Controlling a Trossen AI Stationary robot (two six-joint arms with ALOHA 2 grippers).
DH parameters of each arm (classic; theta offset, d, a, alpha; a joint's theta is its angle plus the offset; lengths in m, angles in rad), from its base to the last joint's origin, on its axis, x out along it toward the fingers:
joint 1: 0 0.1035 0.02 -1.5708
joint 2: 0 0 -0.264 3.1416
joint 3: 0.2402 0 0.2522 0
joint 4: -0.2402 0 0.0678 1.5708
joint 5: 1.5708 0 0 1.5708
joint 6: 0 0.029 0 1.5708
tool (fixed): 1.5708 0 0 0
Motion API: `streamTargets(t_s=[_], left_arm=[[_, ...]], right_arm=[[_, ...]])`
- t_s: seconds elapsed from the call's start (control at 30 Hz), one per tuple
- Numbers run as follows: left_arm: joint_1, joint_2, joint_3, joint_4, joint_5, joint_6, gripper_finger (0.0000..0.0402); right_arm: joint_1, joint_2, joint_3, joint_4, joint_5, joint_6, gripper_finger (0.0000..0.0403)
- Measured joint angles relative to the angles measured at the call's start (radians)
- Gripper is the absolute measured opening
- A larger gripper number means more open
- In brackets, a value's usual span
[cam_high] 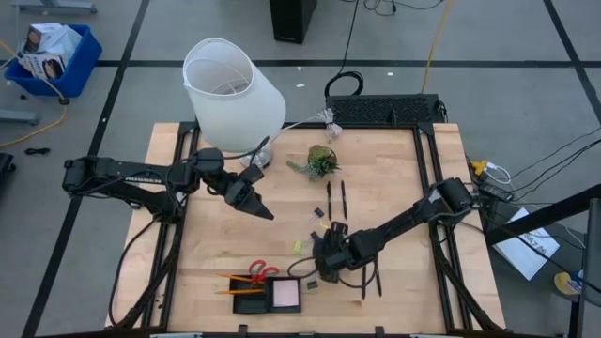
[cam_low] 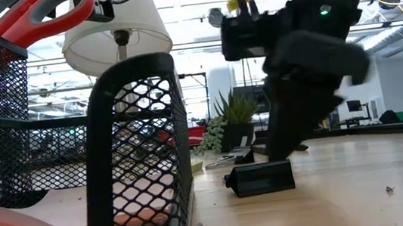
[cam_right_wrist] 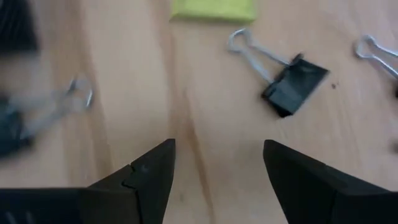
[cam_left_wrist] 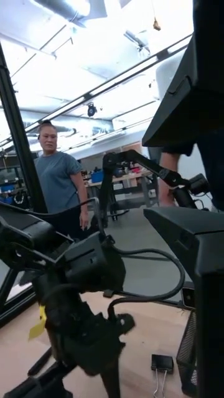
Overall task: Pick and place office supplies into organizer
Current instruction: Put the middle black binder clip into the mesh desk organizer
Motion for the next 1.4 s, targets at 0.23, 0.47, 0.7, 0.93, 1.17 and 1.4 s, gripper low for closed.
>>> streamTargets(t_s=[0.23, 0.47, 0.7, 0.93, 1.17, 1.4], left_arm=[[0.0, 0.0, 0.0, 0.0, -0.029, 0.001, 0.017], [0.0, 0.0, 0.0, 0.001, -0.095, 0.006, 0.017], [0.0, 0.0, 0.0, 0.002, -0.164, 0.007, 0.017], [-0.009, 0.0, 0.0, 0.002, -0.214, 0.018, 0.017], [-0.018, 0.0, 0.0, 0.002, -0.246, 0.019, 0.017], [-0.018, 0.0, 0.0, 0.002, -0.248, 0.017, 0.017]], right_arm=[[-0.034, -0.085, -0.002, 0.012, -0.031, -0.397, 0.024], [-0.118, -0.091, -0.002, 0.048, -0.175, -0.651, 0.0233], [-0.174, -0.102, -0.001, 0.078, -0.223, -0.851, 0.0227], [-0.224, -0.101, -0.002, 0.073, -0.291, -0.932, 0.0228], [-0.257, -0.101, -0.035, 0.126, -0.294, -0.952, 0.0227], [-0.247, -0.1, -0.099, 0.175, -0.294, -0.935, 0.0227]])
